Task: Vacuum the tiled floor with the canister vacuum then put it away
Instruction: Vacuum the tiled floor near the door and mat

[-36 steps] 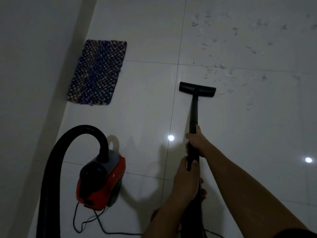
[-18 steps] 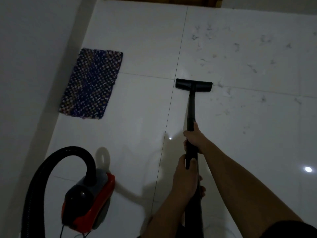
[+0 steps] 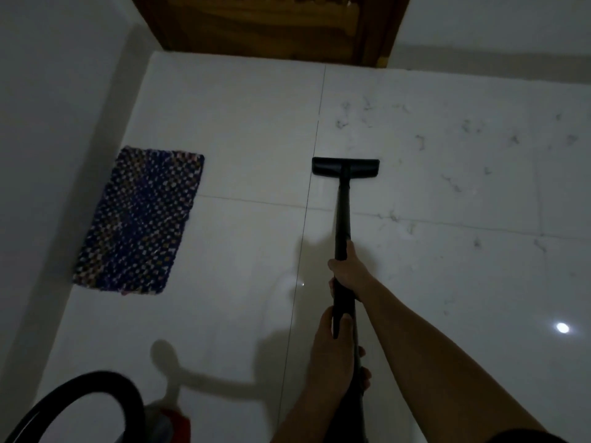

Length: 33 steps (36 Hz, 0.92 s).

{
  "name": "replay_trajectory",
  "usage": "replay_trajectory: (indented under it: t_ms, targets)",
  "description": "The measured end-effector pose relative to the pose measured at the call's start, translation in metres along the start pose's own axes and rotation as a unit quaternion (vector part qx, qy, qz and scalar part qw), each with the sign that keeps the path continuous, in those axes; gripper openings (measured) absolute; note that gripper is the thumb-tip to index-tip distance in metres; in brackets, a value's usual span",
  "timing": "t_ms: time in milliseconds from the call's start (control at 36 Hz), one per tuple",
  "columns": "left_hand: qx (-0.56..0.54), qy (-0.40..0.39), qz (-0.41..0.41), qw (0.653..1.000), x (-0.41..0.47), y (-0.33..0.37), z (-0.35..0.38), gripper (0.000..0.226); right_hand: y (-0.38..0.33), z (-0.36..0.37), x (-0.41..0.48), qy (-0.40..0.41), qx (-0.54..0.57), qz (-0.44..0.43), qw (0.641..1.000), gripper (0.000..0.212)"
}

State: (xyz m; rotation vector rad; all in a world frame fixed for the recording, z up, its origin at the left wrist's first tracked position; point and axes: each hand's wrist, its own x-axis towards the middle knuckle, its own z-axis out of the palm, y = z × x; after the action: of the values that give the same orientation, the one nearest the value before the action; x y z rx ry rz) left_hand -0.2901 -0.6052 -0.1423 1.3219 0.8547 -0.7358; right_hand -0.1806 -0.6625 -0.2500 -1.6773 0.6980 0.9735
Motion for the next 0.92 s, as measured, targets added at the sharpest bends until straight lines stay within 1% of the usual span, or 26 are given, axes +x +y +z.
replay_trajectory:
  t_ms: [250,361,611,667,722,750,917]
  targets:
    - [0.033,0.008,0.019,0.999,0.056,0.058,0.01,0.035,-0.062,-0.021,0.057,-0.006,-0.001,-0.01,1.0,0.08]
    - [0.015,0.013,0.007,1.0,0.074,0.076,0.015,0.031,-0.081,-0.028,0.074,-0.005,-0.005,-0.01,1.0,0.079]
    - [0.019,0.032,-0.002,0.999,0.116,0.124,0.031,0.034,-0.13,-0.055,0.109,-0.007,-0.026,-0.007,1.0,0.08]
    - [0.025,0.032,0.004,0.999,0.124,0.134,0.036,0.028,-0.14,-0.062,0.116,-0.006,-0.027,-0.007,1.0,0.079]
    - [0.021,0.029,0.002,0.999,0.13,0.144,0.042,0.014,-0.149,-0.068,0.123,-0.002,-0.026,-0.005,1.0,0.079]
    - [0.019,0.029,0.001,0.999,0.133,0.149,0.044,0.012,-0.153,-0.071,0.125,-0.002,-0.025,-0.004,1.0,0.079]
    - [0.02,0.027,0.004,0.999,0.151,0.173,0.058,0.023,-0.175,-0.088,0.142,0.004,-0.024,0.0,1.0,0.078]
